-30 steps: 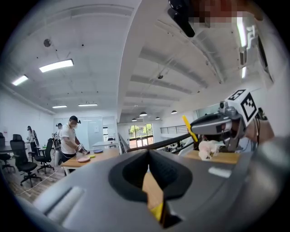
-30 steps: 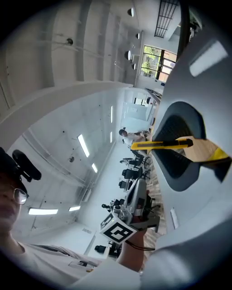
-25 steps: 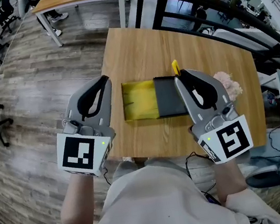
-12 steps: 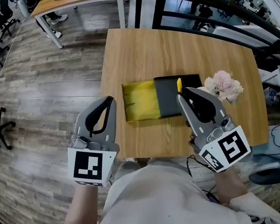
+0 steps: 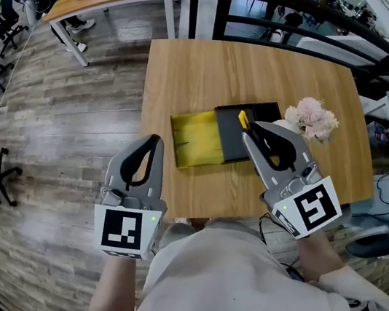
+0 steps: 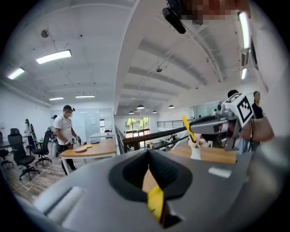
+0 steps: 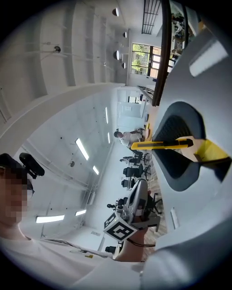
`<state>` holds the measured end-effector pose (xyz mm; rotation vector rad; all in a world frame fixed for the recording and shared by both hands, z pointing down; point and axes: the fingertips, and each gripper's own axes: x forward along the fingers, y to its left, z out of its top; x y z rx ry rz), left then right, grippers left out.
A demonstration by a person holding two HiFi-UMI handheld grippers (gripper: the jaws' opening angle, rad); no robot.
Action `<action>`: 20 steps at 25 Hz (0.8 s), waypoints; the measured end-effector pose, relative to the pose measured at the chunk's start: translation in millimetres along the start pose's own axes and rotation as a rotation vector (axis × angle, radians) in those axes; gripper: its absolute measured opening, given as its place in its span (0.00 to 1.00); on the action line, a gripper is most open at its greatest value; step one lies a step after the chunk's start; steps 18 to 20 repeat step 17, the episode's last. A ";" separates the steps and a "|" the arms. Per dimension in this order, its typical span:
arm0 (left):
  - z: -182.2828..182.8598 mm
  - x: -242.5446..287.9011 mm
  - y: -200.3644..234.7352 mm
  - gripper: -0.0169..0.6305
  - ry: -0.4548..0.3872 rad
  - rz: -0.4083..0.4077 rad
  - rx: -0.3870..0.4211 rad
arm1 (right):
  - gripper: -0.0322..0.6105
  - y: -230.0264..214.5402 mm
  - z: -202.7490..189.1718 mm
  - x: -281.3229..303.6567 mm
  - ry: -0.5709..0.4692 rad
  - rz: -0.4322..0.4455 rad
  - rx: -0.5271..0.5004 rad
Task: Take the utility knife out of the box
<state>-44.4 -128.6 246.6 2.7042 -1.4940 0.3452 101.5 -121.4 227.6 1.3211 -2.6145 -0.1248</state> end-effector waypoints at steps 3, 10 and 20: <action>3.2 -2.8 -0.1 0.03 -0.001 0.002 -0.004 | 0.13 3.4 -2.4 1.2 0.012 0.012 -0.017; 0.0 -2.7 -2.9 0.03 0.010 -0.005 0.001 | 0.13 8.1 -6.6 2.2 0.024 0.022 -0.024; -0.9 -2.3 -5.8 0.03 0.022 -0.019 0.017 | 0.13 7.4 -7.3 1.0 0.036 0.022 -0.022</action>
